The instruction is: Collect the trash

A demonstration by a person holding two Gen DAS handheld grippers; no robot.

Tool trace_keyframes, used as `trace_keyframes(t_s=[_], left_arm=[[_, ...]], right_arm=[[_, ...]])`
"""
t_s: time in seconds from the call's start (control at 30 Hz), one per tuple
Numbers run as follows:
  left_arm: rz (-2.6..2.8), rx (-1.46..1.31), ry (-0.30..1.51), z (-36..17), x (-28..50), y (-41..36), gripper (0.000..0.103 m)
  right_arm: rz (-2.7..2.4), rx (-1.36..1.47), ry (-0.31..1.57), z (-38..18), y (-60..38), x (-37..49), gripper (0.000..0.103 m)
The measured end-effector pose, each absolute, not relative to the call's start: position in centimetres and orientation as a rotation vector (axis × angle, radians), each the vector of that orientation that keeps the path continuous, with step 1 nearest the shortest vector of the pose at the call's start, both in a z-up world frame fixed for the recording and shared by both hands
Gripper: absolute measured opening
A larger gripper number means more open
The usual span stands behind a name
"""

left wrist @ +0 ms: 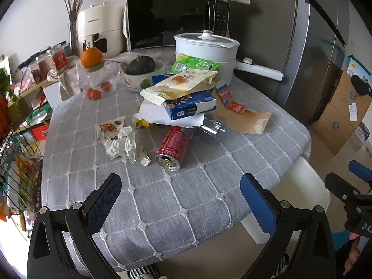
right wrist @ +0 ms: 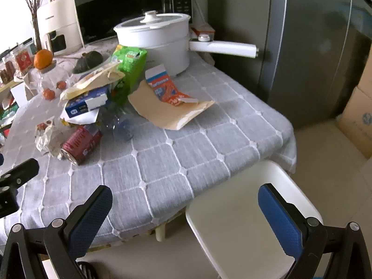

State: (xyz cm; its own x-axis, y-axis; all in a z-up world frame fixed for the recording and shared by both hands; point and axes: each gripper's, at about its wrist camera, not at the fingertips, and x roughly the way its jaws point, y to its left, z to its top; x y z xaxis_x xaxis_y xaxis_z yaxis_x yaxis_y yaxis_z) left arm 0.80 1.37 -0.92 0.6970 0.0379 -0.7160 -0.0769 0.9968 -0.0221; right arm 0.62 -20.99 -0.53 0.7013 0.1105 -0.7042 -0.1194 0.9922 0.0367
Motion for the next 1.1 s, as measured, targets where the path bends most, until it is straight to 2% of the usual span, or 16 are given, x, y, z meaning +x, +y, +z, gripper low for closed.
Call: trace_keyframes(t_s=[1.1], left_arm=[[0.072,-0.041,0.788,-1.0,1.1,0.9,0.103]], right_arm=[[0.111,-0.014,0.783,-0.2,-22.1,0.6,0.103]])
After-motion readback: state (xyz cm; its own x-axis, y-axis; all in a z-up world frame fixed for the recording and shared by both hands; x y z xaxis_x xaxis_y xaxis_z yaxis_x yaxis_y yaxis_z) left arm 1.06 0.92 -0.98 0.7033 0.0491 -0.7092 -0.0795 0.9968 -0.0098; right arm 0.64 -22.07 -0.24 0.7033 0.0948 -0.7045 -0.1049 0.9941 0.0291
